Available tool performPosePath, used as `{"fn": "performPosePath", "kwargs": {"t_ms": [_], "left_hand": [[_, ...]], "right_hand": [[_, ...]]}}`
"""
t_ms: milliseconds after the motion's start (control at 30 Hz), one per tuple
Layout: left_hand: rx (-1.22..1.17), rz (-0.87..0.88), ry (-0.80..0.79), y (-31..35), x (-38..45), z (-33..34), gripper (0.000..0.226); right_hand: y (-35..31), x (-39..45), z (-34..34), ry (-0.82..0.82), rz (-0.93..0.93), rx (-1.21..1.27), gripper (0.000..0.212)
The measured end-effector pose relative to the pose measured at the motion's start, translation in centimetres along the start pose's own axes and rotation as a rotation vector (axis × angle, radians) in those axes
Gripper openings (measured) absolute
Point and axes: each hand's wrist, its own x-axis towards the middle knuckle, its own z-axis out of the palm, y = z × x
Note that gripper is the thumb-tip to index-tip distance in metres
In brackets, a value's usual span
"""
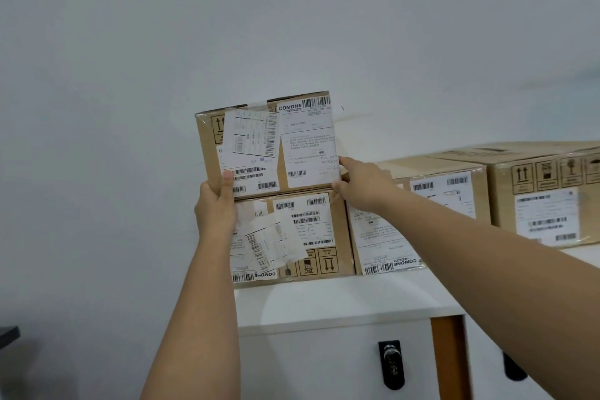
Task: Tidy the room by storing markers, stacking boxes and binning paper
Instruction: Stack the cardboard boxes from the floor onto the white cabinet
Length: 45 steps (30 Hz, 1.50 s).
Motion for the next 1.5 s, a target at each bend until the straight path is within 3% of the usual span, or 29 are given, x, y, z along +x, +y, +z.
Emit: {"fn": "performPosePath", "kwargs": {"t_ms": [133, 200, 267, 367, 533, 667, 900, 1200, 1500], "left_hand": [[0.034, 0.001, 0.017, 0.4, -0.2, 0.2, 0.062], [0.09, 0.045, 0.127, 1.4, -0.5, 0.9, 0.068], [0.062, 0.171, 0.249, 3.7, -1.9, 2.4, 0.07], [-0.048, 0.407, 0.204, 8.5, -5.8, 5.8, 0.07], [-0.258, 0.523, -0.207, 15.6, -14.7, 13.5, 0.062], [-0.346, 0.492, -0.608, 18.9, -24.1, 20.5, 0.055], [-0.45, 0.386, -1.171, 23.4, -42.1, 30.1, 0.051], [-0.543, 0.193, -1.6, 26.9, -60.7, 35.2, 0.051], [-0.365, -0.094, -1.851, 21.9, -74.1, 37.7, 0.051]], "right_hand": [[0.5, -0.9, -0.9, -0.067, -0.003, -0.072, 0.055], [1.8, -1.8, -2.3, -0.028, 0.002, -0.119, 0.068], [3.9, -2.7, -4.5, 0.082, 0.01, -0.189, 0.072], [8.5, -4.3, -8.2, 0.179, 0.117, -0.192, 0.067], [16.5, -9.4, -14.2, 0.286, 0.287, -0.241, 0.062], [21.5, -16.0, -18.9, 0.305, 0.521, -0.282, 0.056], [31.1, -29.2, -27.9, 0.368, 0.837, -0.413, 0.051], [39.7, -47.5, -34.3, 0.423, 1.224, -0.422, 0.05], [46.0, -60.2, -32.7, 0.393, 1.478, -0.256, 0.05]]}}
